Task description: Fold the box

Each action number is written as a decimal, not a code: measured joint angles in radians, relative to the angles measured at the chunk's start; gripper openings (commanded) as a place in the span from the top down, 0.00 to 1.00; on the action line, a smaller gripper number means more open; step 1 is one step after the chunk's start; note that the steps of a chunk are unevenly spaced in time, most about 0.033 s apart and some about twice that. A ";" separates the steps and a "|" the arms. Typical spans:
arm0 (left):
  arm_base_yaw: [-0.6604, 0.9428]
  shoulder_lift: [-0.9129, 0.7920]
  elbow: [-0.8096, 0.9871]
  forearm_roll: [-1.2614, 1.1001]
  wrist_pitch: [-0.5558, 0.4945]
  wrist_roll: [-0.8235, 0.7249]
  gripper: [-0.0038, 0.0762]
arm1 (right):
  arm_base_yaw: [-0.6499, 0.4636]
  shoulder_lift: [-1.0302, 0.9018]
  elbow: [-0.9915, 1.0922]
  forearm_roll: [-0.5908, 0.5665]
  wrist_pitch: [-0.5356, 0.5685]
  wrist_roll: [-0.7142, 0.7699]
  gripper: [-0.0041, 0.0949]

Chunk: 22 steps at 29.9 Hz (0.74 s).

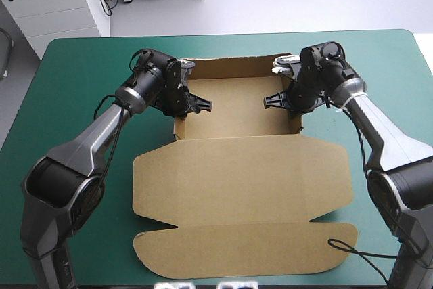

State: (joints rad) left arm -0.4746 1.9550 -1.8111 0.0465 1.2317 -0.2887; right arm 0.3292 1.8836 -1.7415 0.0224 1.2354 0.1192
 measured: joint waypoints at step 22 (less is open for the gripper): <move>0.021 0.072 -0.002 -0.041 -0.003 -0.004 0.96 | -0.001 0.063 0.001 0.001 -0.003 -0.003 0.98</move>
State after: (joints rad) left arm -0.4532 2.0275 -1.8132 0.0057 1.2285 -0.2924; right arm 0.3282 1.9464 -1.7406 0.0236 1.2324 0.1161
